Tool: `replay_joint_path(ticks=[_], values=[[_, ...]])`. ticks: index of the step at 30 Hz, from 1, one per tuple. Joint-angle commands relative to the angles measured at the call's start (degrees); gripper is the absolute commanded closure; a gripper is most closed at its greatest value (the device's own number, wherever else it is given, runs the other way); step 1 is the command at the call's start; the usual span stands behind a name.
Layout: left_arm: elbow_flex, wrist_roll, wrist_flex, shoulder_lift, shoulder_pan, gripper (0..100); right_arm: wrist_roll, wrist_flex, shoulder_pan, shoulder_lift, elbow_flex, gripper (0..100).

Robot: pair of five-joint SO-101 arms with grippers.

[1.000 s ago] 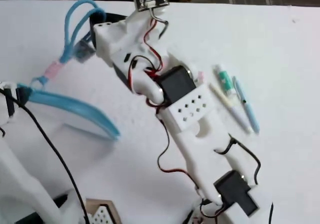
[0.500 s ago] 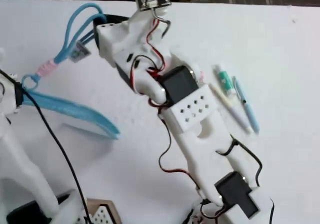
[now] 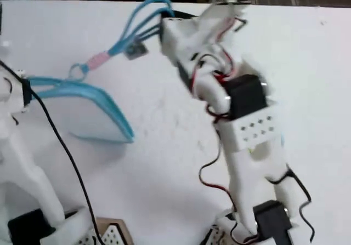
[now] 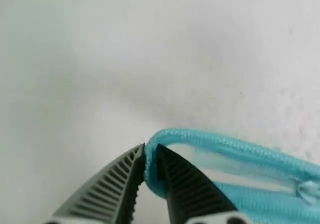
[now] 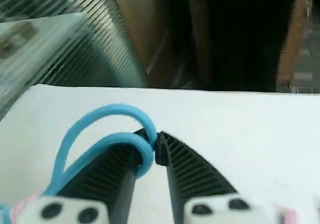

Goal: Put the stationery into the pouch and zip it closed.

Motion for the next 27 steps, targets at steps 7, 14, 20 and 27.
replay_joint_path(ticks=[7,14,20,27], values=[[0.4,4.0,0.7,6.3,8.3,98,0.0,5.6,16.5,-4.8,-0.3,98.1],[0.4,10.0,-0.6,6.3,10.1,98,0.4,11.8,21.8,-4.6,-0.3,98.1],[0.4,13.4,-0.6,6.3,10.1,98,7.0,17.1,21.9,-4.3,-0.3,98.1],[-0.3,19.1,-0.7,6.3,10.2,98,7.7,17.5,21.6,-4.8,-0.4,93.4]])
